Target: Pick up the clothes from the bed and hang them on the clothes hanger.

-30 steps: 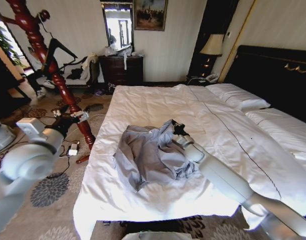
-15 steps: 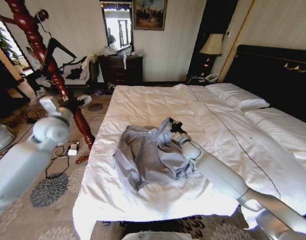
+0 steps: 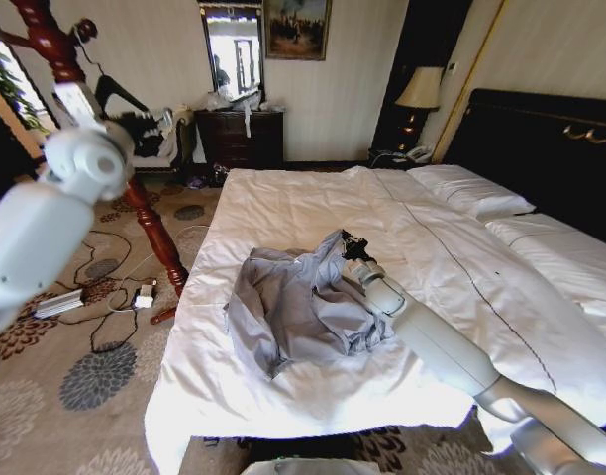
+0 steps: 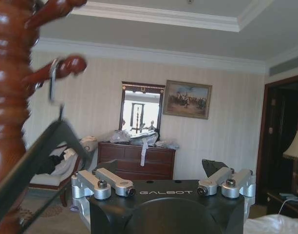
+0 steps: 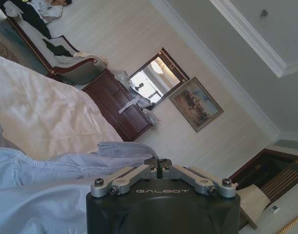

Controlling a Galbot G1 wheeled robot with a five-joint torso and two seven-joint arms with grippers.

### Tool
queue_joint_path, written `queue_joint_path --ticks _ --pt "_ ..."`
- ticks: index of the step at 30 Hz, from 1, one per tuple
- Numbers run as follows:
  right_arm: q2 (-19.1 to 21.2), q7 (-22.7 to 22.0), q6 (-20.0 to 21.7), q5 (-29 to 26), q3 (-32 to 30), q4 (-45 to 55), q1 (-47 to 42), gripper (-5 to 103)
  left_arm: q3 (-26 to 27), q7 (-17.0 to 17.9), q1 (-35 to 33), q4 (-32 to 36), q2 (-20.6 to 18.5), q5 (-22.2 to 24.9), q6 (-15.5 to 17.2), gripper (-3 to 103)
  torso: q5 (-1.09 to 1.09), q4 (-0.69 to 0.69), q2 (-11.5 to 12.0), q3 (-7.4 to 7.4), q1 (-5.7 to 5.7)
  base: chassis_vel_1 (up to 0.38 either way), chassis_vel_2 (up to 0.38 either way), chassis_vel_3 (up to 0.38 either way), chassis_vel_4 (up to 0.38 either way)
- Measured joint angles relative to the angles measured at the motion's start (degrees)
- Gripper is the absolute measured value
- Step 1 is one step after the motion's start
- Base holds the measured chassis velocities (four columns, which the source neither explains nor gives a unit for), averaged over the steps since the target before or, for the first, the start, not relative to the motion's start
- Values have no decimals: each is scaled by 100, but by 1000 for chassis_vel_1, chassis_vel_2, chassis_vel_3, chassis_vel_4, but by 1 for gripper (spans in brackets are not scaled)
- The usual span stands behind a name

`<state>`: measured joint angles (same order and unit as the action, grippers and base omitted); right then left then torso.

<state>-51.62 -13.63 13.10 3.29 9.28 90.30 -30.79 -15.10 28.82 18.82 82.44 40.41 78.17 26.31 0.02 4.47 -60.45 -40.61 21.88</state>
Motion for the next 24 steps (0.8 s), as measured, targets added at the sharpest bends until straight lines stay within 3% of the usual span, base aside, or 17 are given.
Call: queue_joint_path --ticks 5,9,12,16,19,22,24 --pt "45 0 -26 -6 -50 35 -25 0 -338 191 810 -684 374 279 472 100 0 3 0 0 0 0 0 0 0" --pt "41 -41 -29 -18 -211 53 -113 0 -546 227 1462 -1405 555 632 1075 100 -3 -1 0 0 0 0 0 0 0" --pt "62 -48 -32 -18 -265 71 -149 0 -555 174 1672 -1773 625 679 1273 100 -4 -6 0 -1 -1 0 0 0 0" --pt "106 -52 -58 -25 -320 101 -168 0 -652 86 2060 -2456 772 655 1519 100 -1 -1 0 0 0 0 0 0 0" --pt "117 -63 -60 -41 -346 140 -182 0 -710 -120 2293 -2951 853 408 1610 100 -1 2 0 0 0 0 0 0 0" --pt "156 -70 -60 -47 -407 212 -249 0 -994 -701 2586 -3502 871 -531 1626 99 -5 -5 0 0 -1 0 0 0 0" --pt "168 -70 -61 -47 -429 226 -268 0 -1095 -814 2651 -3585 868 -670 1626 99 -7 -5 0 0 -1 0 0 0 0"
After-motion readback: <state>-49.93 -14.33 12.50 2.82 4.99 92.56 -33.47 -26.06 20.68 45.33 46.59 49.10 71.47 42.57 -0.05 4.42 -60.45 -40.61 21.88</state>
